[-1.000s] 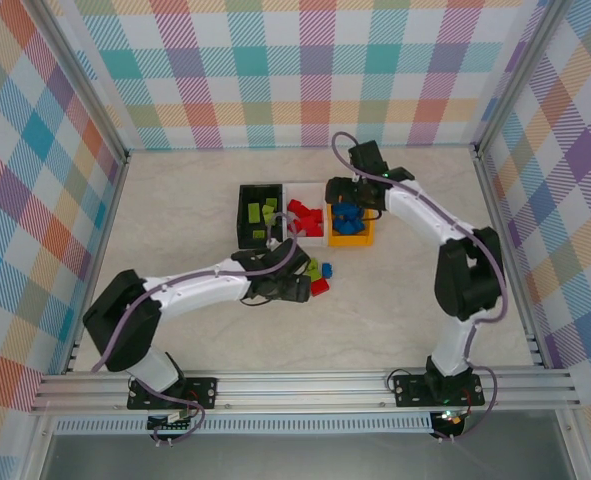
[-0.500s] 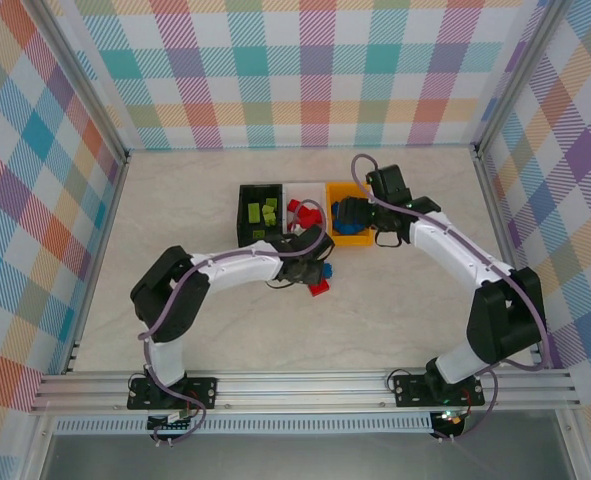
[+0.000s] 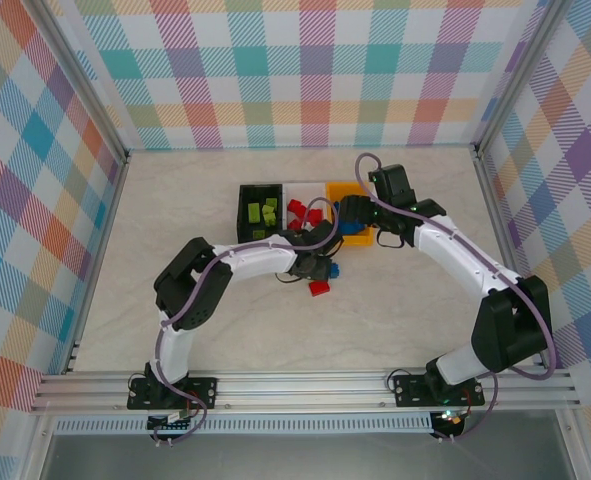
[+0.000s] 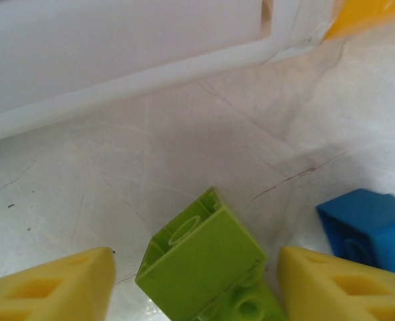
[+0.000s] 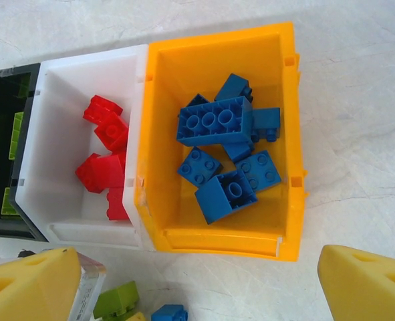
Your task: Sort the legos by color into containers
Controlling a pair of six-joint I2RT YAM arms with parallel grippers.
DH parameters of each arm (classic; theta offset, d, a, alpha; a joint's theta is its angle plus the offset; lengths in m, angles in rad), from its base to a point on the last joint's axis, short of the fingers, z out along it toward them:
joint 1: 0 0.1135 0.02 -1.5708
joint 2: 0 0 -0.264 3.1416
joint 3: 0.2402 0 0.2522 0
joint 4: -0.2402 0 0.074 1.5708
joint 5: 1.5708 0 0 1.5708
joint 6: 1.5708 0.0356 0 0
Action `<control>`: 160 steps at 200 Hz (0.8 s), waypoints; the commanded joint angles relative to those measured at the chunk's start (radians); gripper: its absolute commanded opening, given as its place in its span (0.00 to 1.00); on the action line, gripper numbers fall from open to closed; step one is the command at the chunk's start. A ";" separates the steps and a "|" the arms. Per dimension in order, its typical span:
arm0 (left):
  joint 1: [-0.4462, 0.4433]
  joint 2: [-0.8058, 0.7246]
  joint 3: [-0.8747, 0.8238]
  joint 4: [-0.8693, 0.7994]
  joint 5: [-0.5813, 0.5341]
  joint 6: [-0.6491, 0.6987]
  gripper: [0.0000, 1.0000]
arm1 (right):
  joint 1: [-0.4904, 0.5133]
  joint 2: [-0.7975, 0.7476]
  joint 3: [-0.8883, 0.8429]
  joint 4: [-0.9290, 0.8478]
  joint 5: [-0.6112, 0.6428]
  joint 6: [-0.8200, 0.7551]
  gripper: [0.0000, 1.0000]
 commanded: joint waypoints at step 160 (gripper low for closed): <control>0.017 -0.380 -0.232 -0.124 -0.143 -0.073 0.27 | 0.000 -0.016 -0.031 0.030 -0.017 0.030 0.92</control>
